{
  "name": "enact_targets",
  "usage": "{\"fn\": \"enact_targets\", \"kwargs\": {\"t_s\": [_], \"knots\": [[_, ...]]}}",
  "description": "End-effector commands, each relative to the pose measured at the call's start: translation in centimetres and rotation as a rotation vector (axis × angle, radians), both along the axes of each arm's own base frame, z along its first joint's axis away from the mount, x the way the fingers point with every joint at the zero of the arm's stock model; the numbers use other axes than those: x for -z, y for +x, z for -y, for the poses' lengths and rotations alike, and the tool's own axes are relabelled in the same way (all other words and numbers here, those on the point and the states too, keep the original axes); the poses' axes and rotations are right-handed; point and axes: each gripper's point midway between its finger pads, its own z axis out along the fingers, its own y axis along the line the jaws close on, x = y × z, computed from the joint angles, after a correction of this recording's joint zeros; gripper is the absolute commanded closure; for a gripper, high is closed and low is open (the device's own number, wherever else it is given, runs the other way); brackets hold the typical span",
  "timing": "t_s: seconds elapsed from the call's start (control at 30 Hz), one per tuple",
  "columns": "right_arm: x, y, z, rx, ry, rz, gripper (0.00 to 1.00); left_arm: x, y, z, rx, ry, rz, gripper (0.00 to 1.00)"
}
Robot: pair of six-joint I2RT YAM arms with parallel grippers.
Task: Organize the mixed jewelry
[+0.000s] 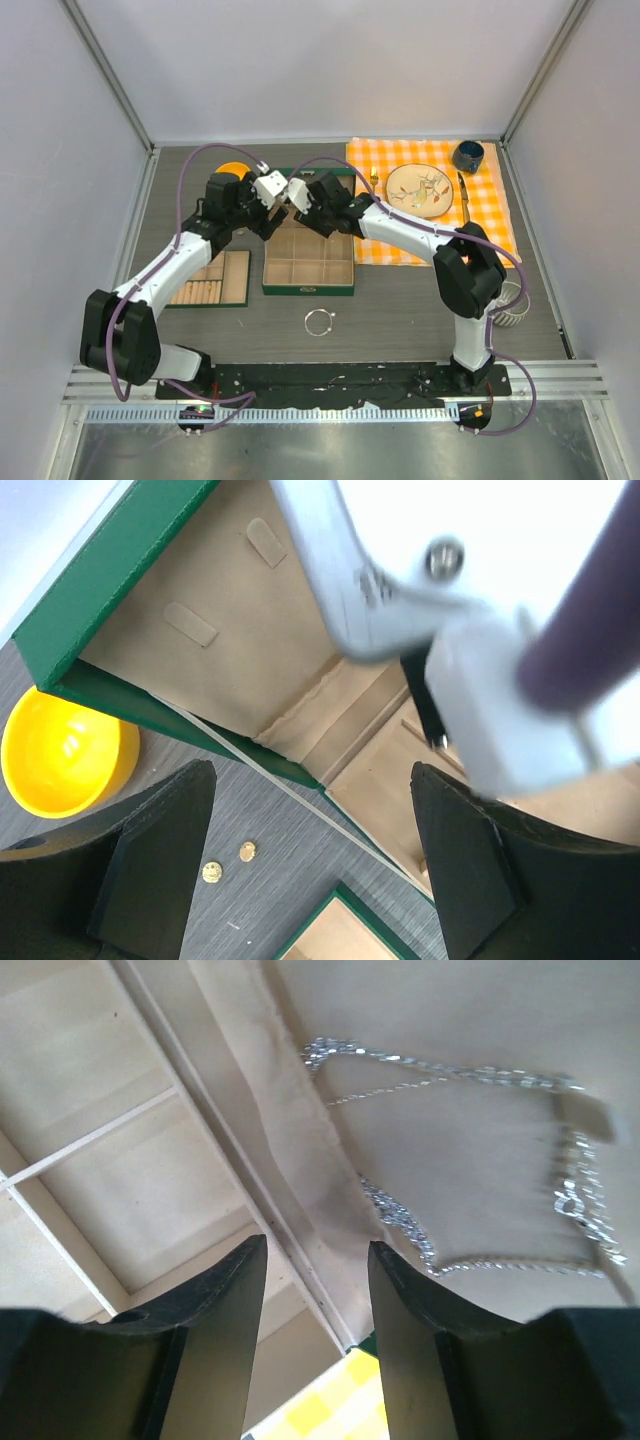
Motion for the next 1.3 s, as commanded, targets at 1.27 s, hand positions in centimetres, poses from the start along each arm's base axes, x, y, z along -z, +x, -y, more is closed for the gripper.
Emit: {"fn": "enact_targets", "kwargs": {"t_s": [1.27], "knots": [[-3.2,1.2,-2.5,-0.142,-0.284,0.268,0.48,-4.5,1.9,-3.5,-0.097,-0.075,0.076,0.15]]}}
